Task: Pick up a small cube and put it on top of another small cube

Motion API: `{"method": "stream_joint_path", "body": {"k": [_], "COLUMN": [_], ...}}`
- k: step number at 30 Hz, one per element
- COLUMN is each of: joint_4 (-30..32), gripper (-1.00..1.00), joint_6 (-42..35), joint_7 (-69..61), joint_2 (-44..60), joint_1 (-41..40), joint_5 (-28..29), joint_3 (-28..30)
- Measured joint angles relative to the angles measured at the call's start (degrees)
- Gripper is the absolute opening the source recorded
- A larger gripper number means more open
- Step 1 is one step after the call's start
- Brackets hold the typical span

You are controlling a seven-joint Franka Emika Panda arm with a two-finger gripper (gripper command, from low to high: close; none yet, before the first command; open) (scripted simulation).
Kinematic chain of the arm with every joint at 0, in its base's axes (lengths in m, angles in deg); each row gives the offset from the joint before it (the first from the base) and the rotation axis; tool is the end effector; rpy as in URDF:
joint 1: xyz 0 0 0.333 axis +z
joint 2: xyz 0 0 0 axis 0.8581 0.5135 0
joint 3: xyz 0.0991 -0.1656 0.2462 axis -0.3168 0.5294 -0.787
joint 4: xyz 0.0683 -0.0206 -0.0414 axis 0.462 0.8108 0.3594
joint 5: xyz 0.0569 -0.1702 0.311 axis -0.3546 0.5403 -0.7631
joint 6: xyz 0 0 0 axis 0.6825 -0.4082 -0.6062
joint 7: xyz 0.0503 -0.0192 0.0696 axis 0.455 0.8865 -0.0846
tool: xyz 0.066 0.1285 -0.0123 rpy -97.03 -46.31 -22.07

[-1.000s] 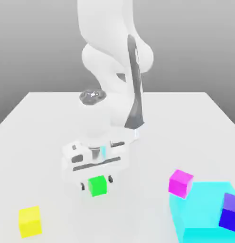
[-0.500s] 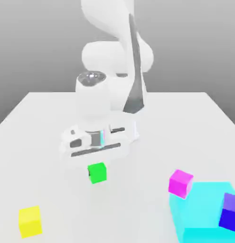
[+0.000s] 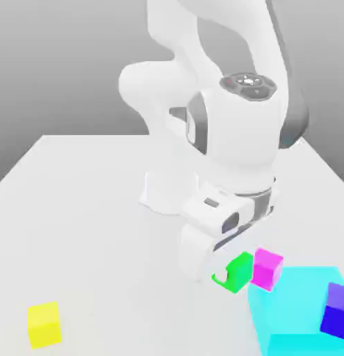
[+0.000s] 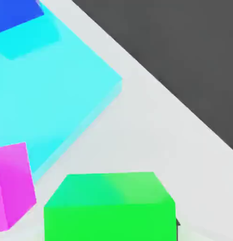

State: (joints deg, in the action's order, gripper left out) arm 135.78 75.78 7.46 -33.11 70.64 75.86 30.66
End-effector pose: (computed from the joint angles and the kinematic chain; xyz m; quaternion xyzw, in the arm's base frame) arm 0.4521 0.1346 0.2611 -0.9997 -0.0220 0.0025 0.0067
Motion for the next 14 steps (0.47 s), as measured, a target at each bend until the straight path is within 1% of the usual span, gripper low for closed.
{"method": "stream_joint_path", "body": {"k": [6,7,10,11,14], "joint_4": [-12.44,-13.86,-13.87,-13.67,-13.67], "gripper": [-1.00,-1.00,-1.00,1.00,1.00], "joint_6": [-9.03,-9.56,-4.71,-3.47,-3.48], "joint_7": [2.05,2.42,3.49,3.68,3.68], "joint_2": [3.47,4.39,9.34,10.38,10.38], "joint_1": [5.64,6.34,7.27,7.43,7.43], "joint_5": [1.81,2.20,3.63,3.91,3.91], "joint_3": [-3.44,-3.85,-3.76,-3.65,-3.65]}}
